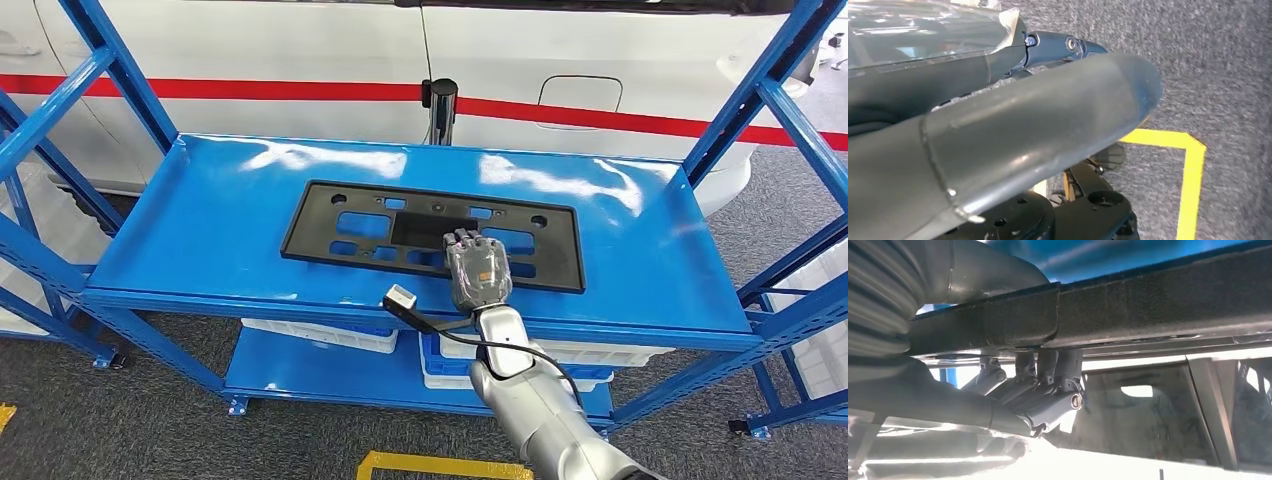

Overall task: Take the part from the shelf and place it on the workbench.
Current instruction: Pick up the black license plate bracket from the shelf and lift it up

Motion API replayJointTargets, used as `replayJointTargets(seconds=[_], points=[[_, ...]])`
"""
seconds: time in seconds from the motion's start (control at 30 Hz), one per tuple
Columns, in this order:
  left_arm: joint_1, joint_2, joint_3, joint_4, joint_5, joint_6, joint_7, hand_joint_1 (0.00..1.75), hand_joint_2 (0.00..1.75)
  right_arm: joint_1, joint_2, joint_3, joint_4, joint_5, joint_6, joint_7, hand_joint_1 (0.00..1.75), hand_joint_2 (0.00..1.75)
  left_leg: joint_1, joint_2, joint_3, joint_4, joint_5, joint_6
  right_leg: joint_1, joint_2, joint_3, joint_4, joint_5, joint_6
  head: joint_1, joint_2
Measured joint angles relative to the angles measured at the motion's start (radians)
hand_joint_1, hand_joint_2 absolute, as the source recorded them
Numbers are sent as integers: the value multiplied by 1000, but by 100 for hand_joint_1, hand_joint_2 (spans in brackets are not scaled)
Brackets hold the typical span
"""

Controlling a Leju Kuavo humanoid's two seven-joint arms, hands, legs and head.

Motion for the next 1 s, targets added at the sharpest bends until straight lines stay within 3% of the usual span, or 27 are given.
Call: replayJointTargets(seconds=[0.4,1.0], points=[[0,-2,14,0,2,0,2,0,0,-29,-4,-9,-137,0,0,-32,175,175,0,0,0,0,0,0,0,0,0,0,0,0,0,0],[0,-2,16,0,2,0,2,0,0,-35,-6,-9,-166,0,0,-32,175,175,0,0,0,0,0,0,0,0,0,0,0,0,0,0]])
